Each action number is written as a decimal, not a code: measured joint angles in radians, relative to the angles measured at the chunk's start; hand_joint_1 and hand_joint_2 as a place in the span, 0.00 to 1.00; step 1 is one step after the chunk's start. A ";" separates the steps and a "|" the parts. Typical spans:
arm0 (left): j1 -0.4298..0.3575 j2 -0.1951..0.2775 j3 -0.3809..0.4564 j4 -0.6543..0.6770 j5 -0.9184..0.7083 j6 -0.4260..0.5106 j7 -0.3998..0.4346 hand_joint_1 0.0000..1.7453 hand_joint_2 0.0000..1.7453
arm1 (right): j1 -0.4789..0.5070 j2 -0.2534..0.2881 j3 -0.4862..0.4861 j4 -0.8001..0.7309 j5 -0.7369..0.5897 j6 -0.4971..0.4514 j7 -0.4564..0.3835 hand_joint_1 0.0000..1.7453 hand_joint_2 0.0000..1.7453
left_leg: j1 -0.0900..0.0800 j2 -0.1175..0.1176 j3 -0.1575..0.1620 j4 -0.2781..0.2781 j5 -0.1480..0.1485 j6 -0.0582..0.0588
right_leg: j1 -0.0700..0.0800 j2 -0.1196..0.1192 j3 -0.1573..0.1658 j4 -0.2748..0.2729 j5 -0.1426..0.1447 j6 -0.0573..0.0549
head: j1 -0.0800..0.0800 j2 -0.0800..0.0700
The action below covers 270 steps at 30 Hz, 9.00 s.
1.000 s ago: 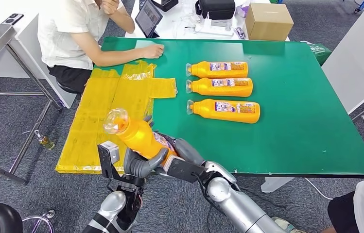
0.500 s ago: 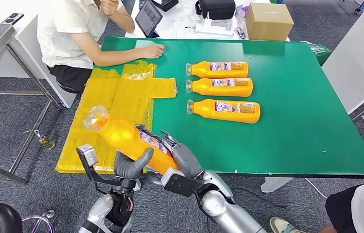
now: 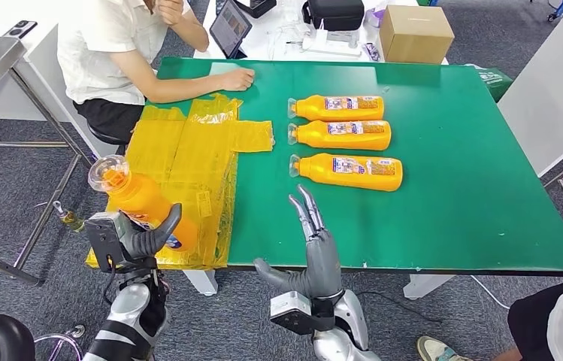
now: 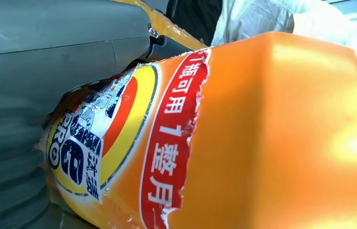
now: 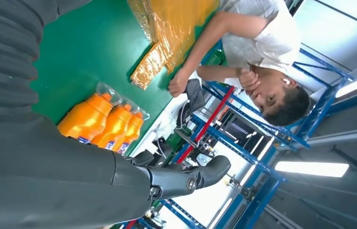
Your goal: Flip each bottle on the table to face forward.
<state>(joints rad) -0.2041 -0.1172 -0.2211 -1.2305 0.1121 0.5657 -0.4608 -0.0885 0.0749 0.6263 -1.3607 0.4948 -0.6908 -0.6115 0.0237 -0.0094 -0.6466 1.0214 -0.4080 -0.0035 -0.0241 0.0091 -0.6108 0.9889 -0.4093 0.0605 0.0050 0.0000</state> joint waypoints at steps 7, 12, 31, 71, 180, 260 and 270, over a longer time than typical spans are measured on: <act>-0.069 0.022 0.020 0.115 -0.422 0.121 0.101 1.00 1.00 | 0.006 0.016 -0.020 -0.023 -0.001 0.003 -0.015 0.00 1.00 | 0.000 0.000 0.000 0.000 0.000 0.000 | 0.000 0.000 0.000 0.000 0.000 0.000 | 0.000 0.000; -0.202 0.053 0.030 0.330 -1.061 0.103 0.357 1.00 1.00 | -0.012 0.028 -0.027 -0.023 -0.030 0.056 -0.007 0.00 1.00 | 0.001 0.000 0.000 0.000 0.002 -0.001 | 0.001 0.000 0.000 0.000 0.002 -0.001 | 0.000 0.000; -0.460 0.077 -0.091 0.681 -1.376 -0.220 0.537 1.00 1.00 | -0.023 0.052 -0.066 -0.011 -0.031 0.135 -0.007 0.00 1.00 | 0.001 0.000 0.001 0.000 0.003 -0.002 | 0.001 0.000 0.000 0.001 0.003 -0.003 | 0.000 0.000; -0.225 0.041 -0.262 0.238 -1.069 0.077 0.148 0.00 1.00 | -0.014 0.069 -0.120 0.089 0.009 0.088 -0.039 0.00 1.00 | 0.000 0.000 0.000 0.000 0.002 -0.002 | 0.000 0.001 -0.001 0.000 0.002 -0.003 | 0.000 0.000; 0.127 -0.040 -0.192 -0.121 -0.070 -0.126 0.107 0.00 1.00 | -0.442 -0.192 -0.473 0.850 0.265 0.511 0.207 1.00 1.00 | -0.001 0.005 0.031 0.000 -0.008 0.003 | 0.000 0.005 0.030 -0.004 -0.001 -0.001 | 0.000 0.000; -0.040 -0.049 -0.270 0.046 0.299 -0.292 0.175 1.00 1.00 | -0.290 0.028 0.084 0.440 0.081 0.287 0.222 0.00 1.00 | 0.000 0.003 0.010 0.000 -0.004 0.001 | 0.001 0.004 0.010 -0.002 -0.001 -0.001 | 0.000 0.000; -0.039 0.031 -0.170 0.047 -0.101 -0.119 0.122 1.00 1.00 | -0.077 0.162 -0.445 0.018 0.750 -0.007 -0.073 0.00 1.00 | 0.001 -0.002 0.006 0.000 -0.002 0.000 | 0.001 -0.002 0.006 -0.001 -0.002 -0.002 | 0.000 0.000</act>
<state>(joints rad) -0.2432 -0.0862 -0.3907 -1.1832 0.0110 0.4466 -0.3385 -0.1652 0.2370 0.1812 -1.3424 1.2446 -0.6978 -0.6846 0.0249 -0.0117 -0.6409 1.0214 -0.4099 -0.0036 -0.0228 0.0071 -0.6050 0.9881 -0.4112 0.0588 0.0049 0.0000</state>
